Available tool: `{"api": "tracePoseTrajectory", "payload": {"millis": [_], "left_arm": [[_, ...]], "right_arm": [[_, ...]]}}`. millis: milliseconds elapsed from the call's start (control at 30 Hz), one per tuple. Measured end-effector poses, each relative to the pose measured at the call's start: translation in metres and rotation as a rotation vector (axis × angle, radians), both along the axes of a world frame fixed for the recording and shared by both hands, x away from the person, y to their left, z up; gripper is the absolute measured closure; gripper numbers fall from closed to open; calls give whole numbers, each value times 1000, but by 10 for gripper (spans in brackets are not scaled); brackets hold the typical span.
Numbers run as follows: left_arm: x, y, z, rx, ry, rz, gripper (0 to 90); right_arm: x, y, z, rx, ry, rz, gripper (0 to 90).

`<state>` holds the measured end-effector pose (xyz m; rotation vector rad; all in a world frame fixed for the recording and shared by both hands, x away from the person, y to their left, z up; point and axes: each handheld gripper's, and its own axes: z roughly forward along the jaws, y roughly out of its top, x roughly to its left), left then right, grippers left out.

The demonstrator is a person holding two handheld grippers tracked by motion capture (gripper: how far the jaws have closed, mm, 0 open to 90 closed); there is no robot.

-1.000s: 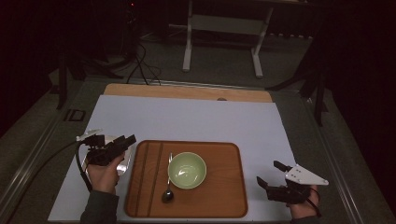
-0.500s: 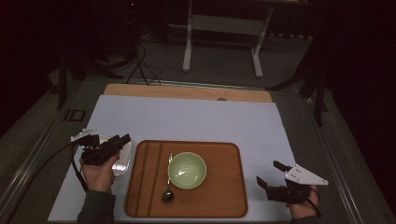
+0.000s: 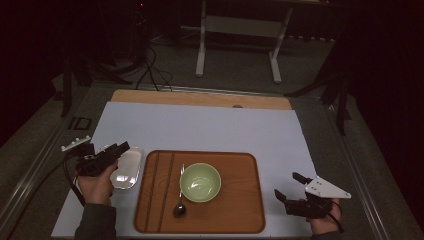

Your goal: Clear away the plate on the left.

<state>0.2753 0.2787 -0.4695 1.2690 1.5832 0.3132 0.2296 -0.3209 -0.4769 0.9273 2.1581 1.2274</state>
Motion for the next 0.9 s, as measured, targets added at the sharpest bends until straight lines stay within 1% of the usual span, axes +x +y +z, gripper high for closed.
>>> {"api": "tracePoseTrajectory", "payload": {"millis": [300,400,700,900], "left_arm": [[0,12,-5,-14,13,21,457],[0,14,-6,-11,13,26,457],[-1,27,-10,5,23,54,461],[-1,34,-14,35,35,70,467]], "right_arm": [[0,0,0,-1,0,0,145],[0,0,0,-1,1,1,145],[0,0,0,0,0,0,145],[0,0,0,0,-1,0,145]]}}
